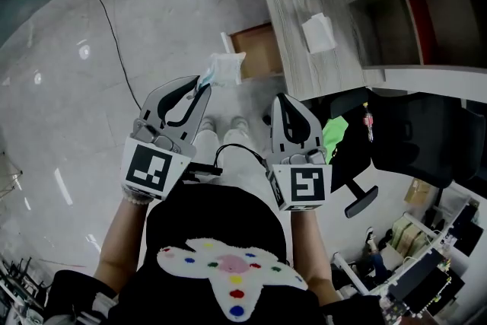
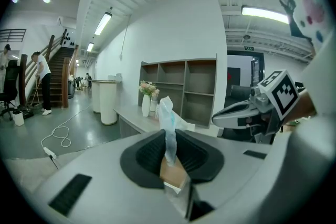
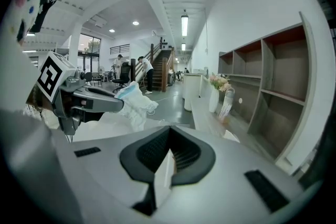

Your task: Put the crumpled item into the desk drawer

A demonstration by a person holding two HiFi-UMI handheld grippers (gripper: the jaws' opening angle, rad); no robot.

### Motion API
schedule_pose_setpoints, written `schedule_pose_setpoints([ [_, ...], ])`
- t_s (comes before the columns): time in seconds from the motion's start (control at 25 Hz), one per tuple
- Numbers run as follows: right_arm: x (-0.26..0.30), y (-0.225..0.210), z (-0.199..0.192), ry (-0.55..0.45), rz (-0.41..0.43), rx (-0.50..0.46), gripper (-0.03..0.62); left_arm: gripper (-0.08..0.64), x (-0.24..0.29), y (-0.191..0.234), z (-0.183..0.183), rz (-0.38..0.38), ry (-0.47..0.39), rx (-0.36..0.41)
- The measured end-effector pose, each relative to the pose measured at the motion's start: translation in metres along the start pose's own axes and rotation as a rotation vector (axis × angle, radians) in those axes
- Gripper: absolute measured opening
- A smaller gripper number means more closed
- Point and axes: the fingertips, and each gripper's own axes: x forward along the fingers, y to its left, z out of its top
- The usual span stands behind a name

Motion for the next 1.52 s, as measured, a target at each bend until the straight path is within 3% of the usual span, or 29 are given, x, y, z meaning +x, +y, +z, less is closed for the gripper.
schedule_pose_setpoints([
  [0.28,0.013,0.004,0.008,-0.048,0.077,-0.008,0.005,0.063,0.003,0.002,-0.002,0.045,0.010,-0.011],
  [0.72,0.027,0.000,-0.008,-0.025,0.151,-0.021,0.005,0.063,0.016,-0.004,-0.013,0.082,0.034,-0.036],
  [0.84,0.030,0.003,-0.015,0.020,0.145,-0.030,0.005,0.064,0.015,-0.001,-0.015,0.080,0.038,-0.038],
  [1.04,0.042,0.002,-0.016,-0.012,0.162,-0.013,0.005,0.063,0.025,0.000,-0.026,0.072,0.056,-0.044],
  [1.52,0.071,-0.013,-0.052,0.033,0.127,0.010,0.005,0.064,0.061,0.001,-0.061,0.023,0.095,-0.044],
])
